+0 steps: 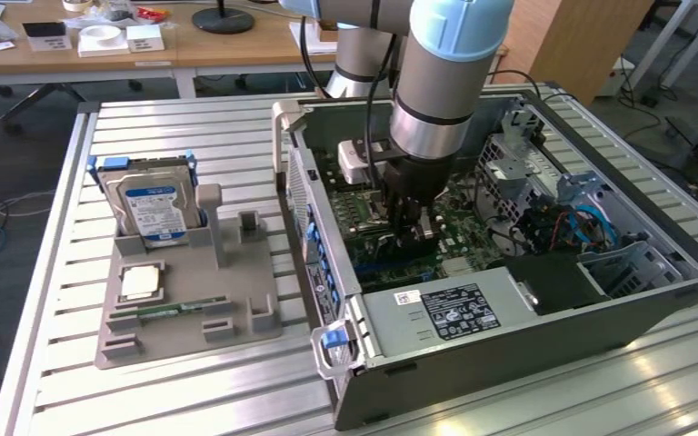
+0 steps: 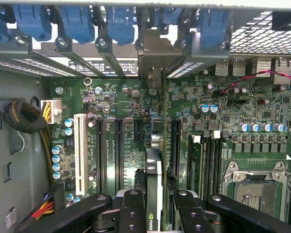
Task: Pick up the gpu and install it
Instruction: 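Insert the gpu into the slot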
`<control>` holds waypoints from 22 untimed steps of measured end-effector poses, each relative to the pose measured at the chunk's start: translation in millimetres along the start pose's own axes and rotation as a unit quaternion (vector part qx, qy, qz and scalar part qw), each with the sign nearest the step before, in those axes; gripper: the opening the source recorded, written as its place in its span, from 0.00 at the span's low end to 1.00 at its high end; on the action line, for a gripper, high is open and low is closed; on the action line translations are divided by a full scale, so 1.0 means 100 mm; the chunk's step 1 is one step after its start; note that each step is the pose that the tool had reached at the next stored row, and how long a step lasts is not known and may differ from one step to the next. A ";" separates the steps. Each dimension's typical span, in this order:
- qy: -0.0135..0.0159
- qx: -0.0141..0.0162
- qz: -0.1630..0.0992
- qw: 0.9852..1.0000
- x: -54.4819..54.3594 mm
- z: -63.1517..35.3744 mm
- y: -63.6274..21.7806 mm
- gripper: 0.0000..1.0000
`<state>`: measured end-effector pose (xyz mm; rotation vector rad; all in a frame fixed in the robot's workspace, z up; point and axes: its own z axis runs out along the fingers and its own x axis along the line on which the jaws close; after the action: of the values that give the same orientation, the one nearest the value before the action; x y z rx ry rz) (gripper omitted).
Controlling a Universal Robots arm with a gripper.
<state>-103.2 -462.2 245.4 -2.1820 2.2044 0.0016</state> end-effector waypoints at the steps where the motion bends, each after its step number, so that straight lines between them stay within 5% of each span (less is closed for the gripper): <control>1: 0.000 0.000 0.000 1.000 0.00 0.000 0.000 0.27; 16: 0.000 0.000 0.000 1.000 0.00 0.000 0.000 0.34; 22: 0.000 0.000 0.000 1.000 -0.01 -0.075 -0.002 0.34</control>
<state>-103.2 -461.7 252.9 -2.1818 2.2042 0.0016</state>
